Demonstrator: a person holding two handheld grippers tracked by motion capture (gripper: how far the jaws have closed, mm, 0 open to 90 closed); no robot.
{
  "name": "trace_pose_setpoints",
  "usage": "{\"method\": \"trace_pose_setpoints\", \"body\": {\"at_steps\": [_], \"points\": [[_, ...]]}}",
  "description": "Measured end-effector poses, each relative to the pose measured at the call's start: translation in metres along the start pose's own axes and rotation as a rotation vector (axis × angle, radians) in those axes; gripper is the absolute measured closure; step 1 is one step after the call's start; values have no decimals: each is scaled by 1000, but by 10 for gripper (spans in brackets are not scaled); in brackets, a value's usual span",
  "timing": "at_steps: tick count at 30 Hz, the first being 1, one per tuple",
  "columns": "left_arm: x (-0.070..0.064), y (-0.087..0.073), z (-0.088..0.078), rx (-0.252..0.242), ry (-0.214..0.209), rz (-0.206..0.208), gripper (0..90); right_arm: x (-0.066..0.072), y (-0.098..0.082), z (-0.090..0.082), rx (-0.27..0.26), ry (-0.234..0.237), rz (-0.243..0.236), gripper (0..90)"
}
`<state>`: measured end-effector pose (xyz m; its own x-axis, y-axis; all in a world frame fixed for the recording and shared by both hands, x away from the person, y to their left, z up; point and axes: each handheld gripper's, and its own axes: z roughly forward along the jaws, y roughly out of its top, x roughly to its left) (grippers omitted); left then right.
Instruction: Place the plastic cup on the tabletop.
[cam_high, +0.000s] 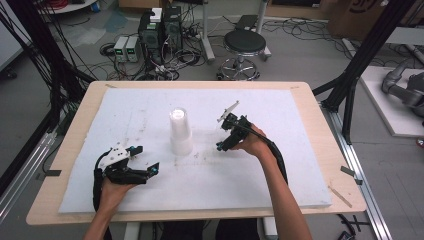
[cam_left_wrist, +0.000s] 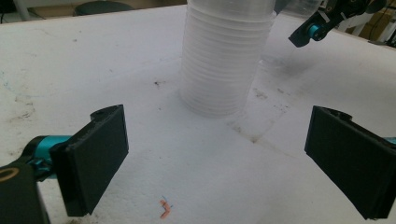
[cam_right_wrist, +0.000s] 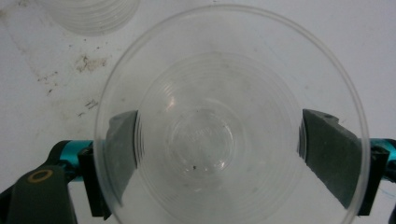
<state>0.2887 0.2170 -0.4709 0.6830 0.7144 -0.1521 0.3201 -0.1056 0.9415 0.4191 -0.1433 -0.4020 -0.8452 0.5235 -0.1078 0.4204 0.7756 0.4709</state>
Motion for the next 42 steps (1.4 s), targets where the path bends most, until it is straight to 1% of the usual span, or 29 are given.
{"method": "trace_pose_setpoints", "body": {"at_steps": [4,6,7,8,9,12,14,15,17,18,21,24,25,26,27,28,30,34,35,38,39,40,42], "points": [[1,0,0,1,-13,-5,62,0,-5,-2,-13,-5,10,137],[3,0,0,6,-26,-14,62,5,-15,-6,-47,6,23,137],[3,0,0,6,-26,-24,62,5,-15,-6,-47,6,23,137],[4,0,0,9,-27,-27,62,8,-19,-9,-61,3,23,137],[4,0,0,9,-26,-30,62,11,-24,-13,-82,2,24,137],[3,0,0,5,-19,-25,62,17,-37,-21,-136,-9,49,137],[2,0,1,9,-18,-23,62,22,-47,-27,-179,-22,57,137],[3,0,1,11,-17,-21,62,25,-53,-30,-200,-20,74,137],[3,0,1,14,-16,-21,62,29,-63,-35,-238,-31,89,137],[3,0,1,13,-16,-22,62,31,-70,-37,-265,-38,96,137],[3,0,1,10,-16,-28,62,37,-86,-41,-301,-58,106,137],[2,0,1,11,-16,-24,62,40,-104,-44,-333,-96,124,138],[2,0,1,12,-15,-18,62,40,-110,-45,-344,-107,134,138],[2,0,1,12,-16,-14,62,39,-116,-45,-362,-109,139,138],[1,0,1,11,-14,-12,62,38,-122,-46,-379,-114,154,138],[1,0,1,11,-14,-10,62,35,-129,-46,-400,-112,162,138],[1,0,1,9,-13,-13,62,32,-139,-47,-425,-109,170,139],[2,0,1,11,-12,-19,62,26,-151,-48,-449,-124,197,140],[2,0,1,12,-11,-22,62,24,-154,-48,-466,-135,202,141],[1,0,1,15,-3,-12,62,21,-163,-48,-533,-137,249,144],[1,0,1,14,-1,-8,62,19,-165,-47,-552,-145,254,144],[0,0,1,12,0,-7,62,18,-167,-46,-556,-152,265,144],[0,0,0,5,6,-5,62,16,-170,-46,-565,-146,281,144]]}}
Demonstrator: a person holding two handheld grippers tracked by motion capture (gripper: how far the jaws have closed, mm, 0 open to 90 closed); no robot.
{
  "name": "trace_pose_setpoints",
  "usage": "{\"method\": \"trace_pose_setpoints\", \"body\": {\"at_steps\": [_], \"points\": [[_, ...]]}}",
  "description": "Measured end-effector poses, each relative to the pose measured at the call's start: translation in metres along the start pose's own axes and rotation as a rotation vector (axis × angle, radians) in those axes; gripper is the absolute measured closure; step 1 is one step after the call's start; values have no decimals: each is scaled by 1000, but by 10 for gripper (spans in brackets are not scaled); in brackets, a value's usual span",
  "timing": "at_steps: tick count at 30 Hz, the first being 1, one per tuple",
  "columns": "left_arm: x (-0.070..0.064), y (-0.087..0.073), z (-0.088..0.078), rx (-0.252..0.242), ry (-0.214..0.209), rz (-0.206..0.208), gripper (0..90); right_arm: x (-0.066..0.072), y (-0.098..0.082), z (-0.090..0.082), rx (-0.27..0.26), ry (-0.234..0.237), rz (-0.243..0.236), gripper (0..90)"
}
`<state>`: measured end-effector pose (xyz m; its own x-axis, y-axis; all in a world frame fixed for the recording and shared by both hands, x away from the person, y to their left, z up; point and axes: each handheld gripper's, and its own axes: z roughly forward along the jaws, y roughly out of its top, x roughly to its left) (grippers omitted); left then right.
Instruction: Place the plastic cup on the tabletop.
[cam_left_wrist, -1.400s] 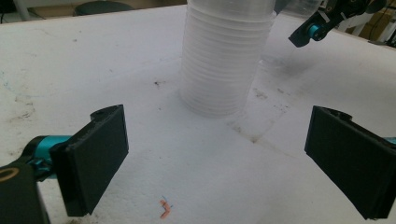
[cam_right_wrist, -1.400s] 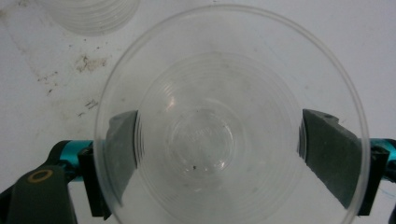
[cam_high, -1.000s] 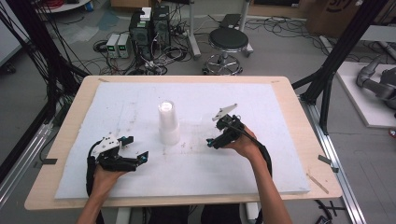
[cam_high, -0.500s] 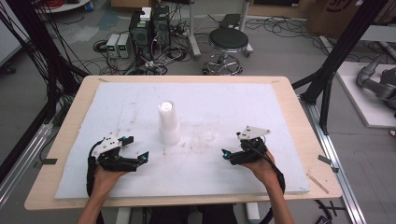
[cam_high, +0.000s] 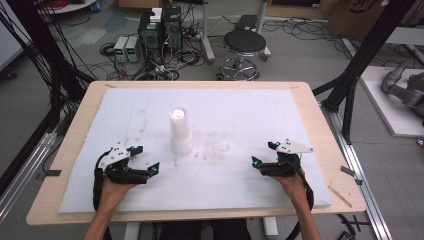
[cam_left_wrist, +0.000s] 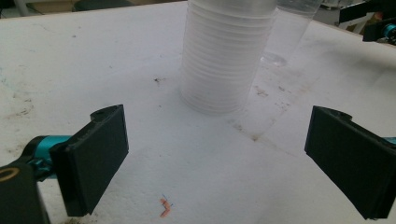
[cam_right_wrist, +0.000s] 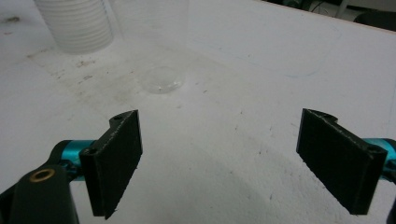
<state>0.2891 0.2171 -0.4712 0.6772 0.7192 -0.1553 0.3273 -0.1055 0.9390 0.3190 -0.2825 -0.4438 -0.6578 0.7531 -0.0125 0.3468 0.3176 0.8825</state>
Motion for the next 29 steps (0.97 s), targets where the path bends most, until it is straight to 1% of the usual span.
{"method": "trace_pose_setpoints", "body": {"at_steps": [1,5,7,9,11,12,14,18,19,21,22,23,25,27,29], "points": [[0,0,0,-4,3,-4,62,-1,-2,0,-7,-3,10,144],[0,-1,-1,-12,13,-7,62,-2,-5,1,-15,-13,15,144],[-1,-1,-1,-17,15,-5,62,-3,-7,3,-17,-8,26,145],[-1,-1,-1,-20,18,-3,62,-3,-8,4,-10,-15,27,145],[-1,-1,-1,-14,19,1,62,-2,-8,4,-9,-30,23,150],[-1,-1,-1,-9,17,1,62,-1,-8,4,-11,-29,23,152],[-1,-1,-1,-9,16,-3,62,-2,-9,4,-17,-25,22,152],[0,-1,-2,-16,18,-10,62,-4,-10,3,-28,-16,40,152],[0,-1,-2,-19,19,-9,62,-4,-10,2,-33,-9,45,152],[0,-1,-2,-21,18,-8,62,-6,-11,0,-53,27,48,152],[0,-1,-2,-22,19,-9,62,-6,-12,-1,-67,32,49,152],[0,-1,-2,-21,20,-9,62,-6,-13,-2,-82,36,55,152],[0,-1,-2,-17,21,-16,62,-8,-14,-3,-95,41,67,152],[0,-1,-2,-20,22,-18,62,-11,-14,-4,-107,50,99,152],[0,-1,-3,-28,28,-20,62,-12,-15,-5,-120,44,107,152]]}}
